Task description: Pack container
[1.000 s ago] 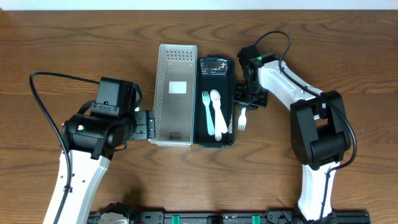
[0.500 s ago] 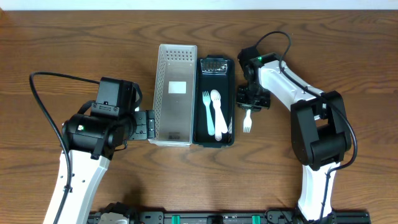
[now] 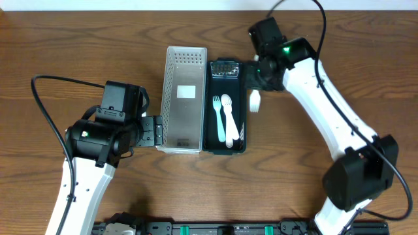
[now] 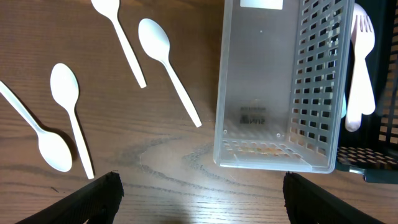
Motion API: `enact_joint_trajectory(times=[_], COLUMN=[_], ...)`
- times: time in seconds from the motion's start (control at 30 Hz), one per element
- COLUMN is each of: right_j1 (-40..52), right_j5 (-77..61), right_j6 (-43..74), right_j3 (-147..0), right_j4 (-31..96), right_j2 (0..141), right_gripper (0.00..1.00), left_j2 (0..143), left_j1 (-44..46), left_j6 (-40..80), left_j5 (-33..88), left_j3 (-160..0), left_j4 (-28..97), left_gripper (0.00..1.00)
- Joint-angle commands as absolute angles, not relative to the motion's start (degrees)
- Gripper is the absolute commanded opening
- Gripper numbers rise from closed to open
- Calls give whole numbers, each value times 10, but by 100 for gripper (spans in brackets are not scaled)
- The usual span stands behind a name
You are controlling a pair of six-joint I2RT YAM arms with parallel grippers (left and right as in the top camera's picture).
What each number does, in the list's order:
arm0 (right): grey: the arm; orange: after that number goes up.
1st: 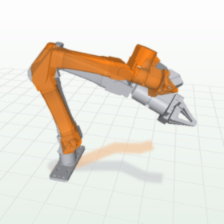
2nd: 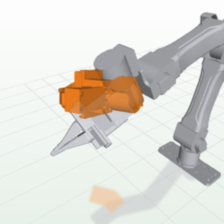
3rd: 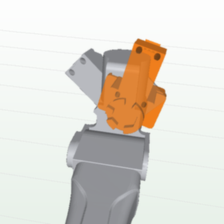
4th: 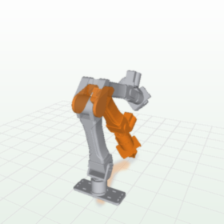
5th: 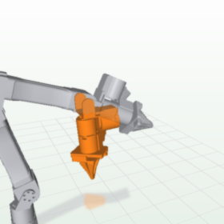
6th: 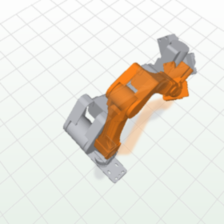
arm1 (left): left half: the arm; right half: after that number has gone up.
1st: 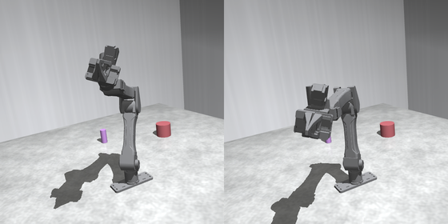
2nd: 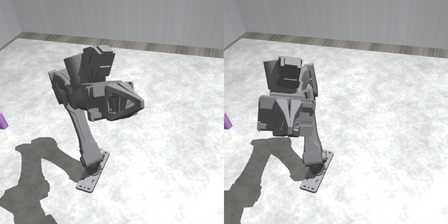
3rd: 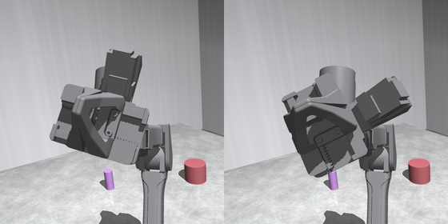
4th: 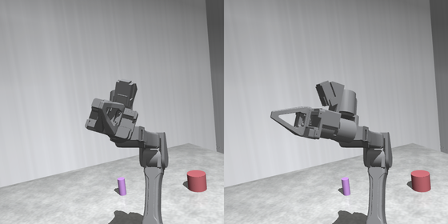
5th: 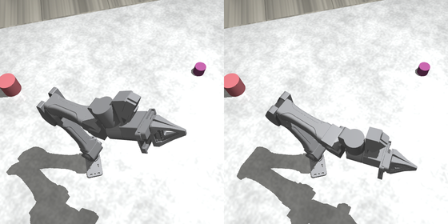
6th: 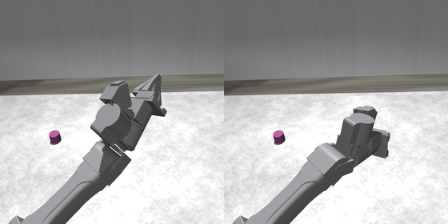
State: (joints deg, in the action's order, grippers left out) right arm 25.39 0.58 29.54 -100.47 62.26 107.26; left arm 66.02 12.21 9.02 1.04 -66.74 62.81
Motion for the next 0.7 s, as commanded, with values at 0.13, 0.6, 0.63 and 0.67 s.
enact_joint_trajectory(times=[0.13,0.6,0.63,0.67], right_j1=[319,328,328,328], right_j5=[-6,-7,-7,-7], right_j6=[301,290,285,283], right_j3=[-1018,-1018,-1019,-1021], right_j4=[608,598,595,593], right_j2=[1091,1192,1189,1188], right_gripper=[1,15,16,17], left_j2=[661,661,661,661], left_j1=[121,121,121,121], left_j6=[89,89,89,89], left_j5=[2,1,1,1], left_j3=[-672,-672,-672,-672], left_j4=[630,629,629,629], left_gripper=[85,85,85,85])
